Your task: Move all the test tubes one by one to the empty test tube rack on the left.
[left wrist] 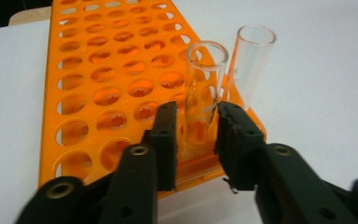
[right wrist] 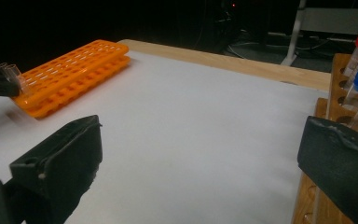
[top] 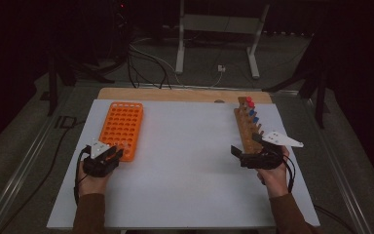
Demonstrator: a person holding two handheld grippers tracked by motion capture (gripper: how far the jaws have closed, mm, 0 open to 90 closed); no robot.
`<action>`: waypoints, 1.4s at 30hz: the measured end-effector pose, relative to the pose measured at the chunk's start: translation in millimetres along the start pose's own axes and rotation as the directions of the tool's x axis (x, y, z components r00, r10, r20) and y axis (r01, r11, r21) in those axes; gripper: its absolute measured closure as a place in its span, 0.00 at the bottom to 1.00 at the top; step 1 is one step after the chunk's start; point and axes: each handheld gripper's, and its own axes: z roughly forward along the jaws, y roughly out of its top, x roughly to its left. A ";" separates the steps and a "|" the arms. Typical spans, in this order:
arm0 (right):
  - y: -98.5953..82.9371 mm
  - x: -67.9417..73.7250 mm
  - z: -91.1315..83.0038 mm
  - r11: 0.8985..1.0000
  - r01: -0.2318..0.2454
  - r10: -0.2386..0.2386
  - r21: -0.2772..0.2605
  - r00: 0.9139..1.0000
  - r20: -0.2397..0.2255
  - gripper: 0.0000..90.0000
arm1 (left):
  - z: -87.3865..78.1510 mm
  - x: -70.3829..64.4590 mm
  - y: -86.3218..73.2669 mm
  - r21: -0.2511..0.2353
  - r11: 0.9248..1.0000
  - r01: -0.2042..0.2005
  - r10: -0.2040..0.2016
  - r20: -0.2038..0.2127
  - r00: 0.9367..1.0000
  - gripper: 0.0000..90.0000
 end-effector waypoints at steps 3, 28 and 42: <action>0.0 -0.1 0.2 1.000 0.000 0.000 0.001 1.000 0.000 0.00 | -6.0 0.3 1.6 -0.040 0.999 0.019 -0.018 0.011 1.000 0.66; 24.9 -37.6 1.6 1.000 0.004 -0.006 0.017 0.994 0.107 0.01 | -25.9 -11.3 18.9 -0.245 0.959 0.140 -0.125 0.077 0.989 0.00; 24.5 -83.8 36.5 0.994 -0.014 -0.012 0.105 0.971 0.237 0.43 | -22.3 -21.9 20.1 -0.238 0.966 0.097 -0.088 0.048 0.995 0.00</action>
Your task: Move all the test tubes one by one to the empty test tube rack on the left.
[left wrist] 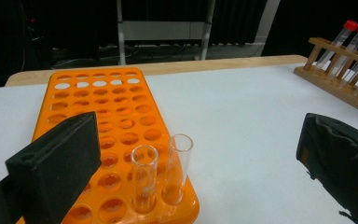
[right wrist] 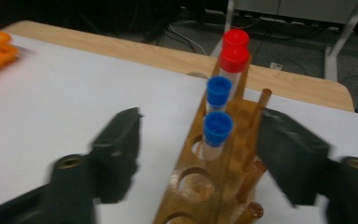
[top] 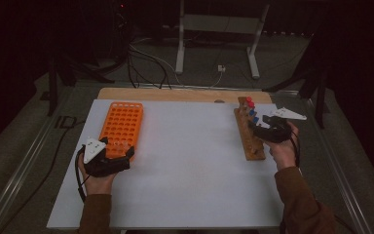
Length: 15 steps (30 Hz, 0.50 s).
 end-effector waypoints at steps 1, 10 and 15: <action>-0.9 -1.0 3.1 1.000 -0.001 0.001 0.005 1.000 0.000 0.48 | -0.2 0.1 -0.1 -0.001 1.000 0.000 0.000 -0.004 1.000 0.00; -5.1 1.5 24.9 0.999 -0.001 0.000 0.045 0.999 0.043 0.75 | -0.6 0.7 -0.4 -0.001 1.000 0.004 -0.004 -0.008 1.000 0.00; -8.1 2.4 30.7 0.998 -0.011 0.008 0.054 0.999 0.054 0.84 | -1.0 1.8 -0.6 -0.001 1.000 0.009 -0.009 -0.012 1.000 0.00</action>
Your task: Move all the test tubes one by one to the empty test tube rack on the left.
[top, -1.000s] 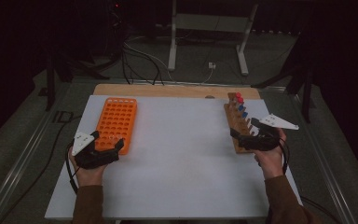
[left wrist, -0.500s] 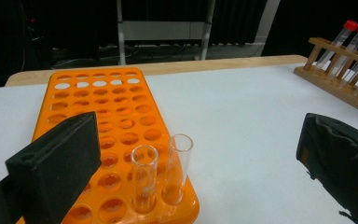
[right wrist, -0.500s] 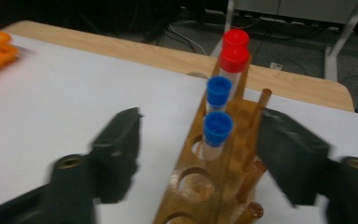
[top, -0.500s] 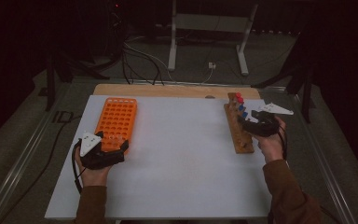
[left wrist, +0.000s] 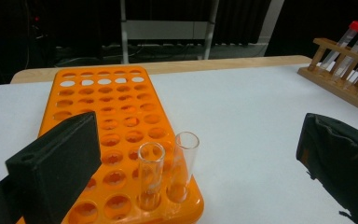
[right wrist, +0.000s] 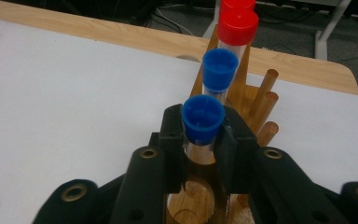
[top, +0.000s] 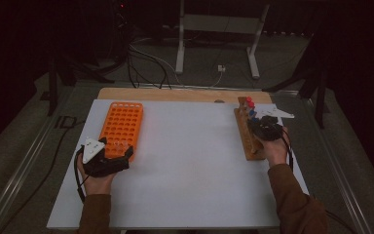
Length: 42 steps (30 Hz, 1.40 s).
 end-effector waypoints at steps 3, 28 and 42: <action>0.4 0.3 -0.1 1.000 0.002 -0.002 0.004 1.000 0.009 0.84 | 0.1 -0.2 0.0 0.003 1.000 -0.003 0.003 -0.001 1.000 0.00; 23.2 -0.1 -47.6 0.992 0.009 -0.010 -0.127 1.000 -0.010 0.85 | 2.1 -3.5 -0.6 0.011 1.000 -0.019 0.019 -0.001 1.000 0.00; 26.8 19.2 -62.8 0.987 0.048 -0.061 -0.154 0.995 -0.079 0.85 | 3.1 -8.0 -0.1 0.010 0.999 -0.031 0.031 -0.001 1.000 0.00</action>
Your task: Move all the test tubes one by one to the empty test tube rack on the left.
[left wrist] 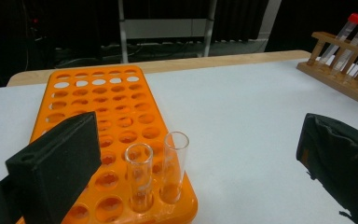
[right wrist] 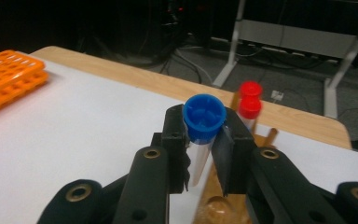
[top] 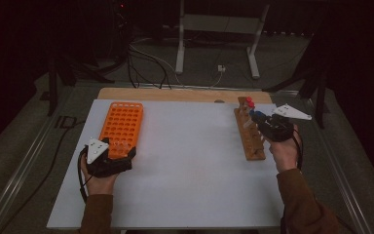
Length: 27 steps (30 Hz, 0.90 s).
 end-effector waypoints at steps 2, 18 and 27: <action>-0.7 4.4 0.7 1.000 0.007 -0.007 0.004 1.000 -0.013 0.85 | 0.1 -0.6 0.2 -0.002 1.000 -0.002 0.002 0.001 1.000 0.00; -7.0 34.7 7.3 1.000 0.023 -0.020 0.020 0.992 -0.127 0.84 | -1.0 -25.0 15.8 -0.037 0.996 -0.076 0.078 0.046 0.996 0.00; -7.2 55.1 8.2 0.999 0.038 -0.031 0.026 0.978 -0.205 0.84 | 12.4 -40.7 24.3 -0.006 0.997 -0.079 0.079 0.118 0.990 0.00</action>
